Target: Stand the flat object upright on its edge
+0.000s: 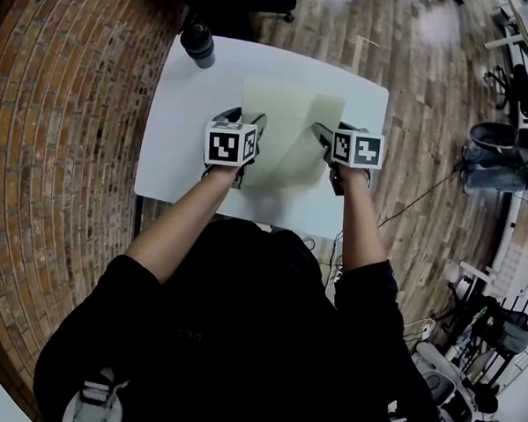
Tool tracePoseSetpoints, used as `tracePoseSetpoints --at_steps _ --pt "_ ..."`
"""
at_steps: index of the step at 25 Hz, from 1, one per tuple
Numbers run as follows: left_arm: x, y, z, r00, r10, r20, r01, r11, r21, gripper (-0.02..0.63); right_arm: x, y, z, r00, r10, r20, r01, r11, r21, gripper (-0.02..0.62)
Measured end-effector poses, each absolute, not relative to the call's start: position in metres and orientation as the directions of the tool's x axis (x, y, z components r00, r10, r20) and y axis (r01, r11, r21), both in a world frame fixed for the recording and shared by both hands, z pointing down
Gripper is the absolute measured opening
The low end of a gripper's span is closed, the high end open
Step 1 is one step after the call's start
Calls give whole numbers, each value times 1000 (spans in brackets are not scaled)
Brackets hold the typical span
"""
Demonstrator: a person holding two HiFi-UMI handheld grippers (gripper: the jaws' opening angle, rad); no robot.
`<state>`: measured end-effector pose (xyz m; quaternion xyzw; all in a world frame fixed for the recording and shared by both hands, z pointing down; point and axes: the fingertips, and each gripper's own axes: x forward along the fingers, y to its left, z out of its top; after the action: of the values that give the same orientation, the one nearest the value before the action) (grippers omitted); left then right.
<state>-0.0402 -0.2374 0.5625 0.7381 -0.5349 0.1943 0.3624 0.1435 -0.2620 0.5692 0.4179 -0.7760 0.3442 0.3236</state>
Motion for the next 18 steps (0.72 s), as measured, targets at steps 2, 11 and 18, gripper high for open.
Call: tracePoseSetpoints --at_steps 2,11,18 --pt "-39 -240 553 364 -658 659 -928 -192 321 250 145 -262 561 -432 -450 781 -879 404 -253 270" --pt "-36 -251 508 393 -728 562 -919 -310 242 250 149 -258 524 -413 -581 701 -902 370 -224 270" --pt "-37 -252 495 418 -769 484 -908 -371 194 250 147 -252 517 -404 -669 624 -908 376 -184 272"
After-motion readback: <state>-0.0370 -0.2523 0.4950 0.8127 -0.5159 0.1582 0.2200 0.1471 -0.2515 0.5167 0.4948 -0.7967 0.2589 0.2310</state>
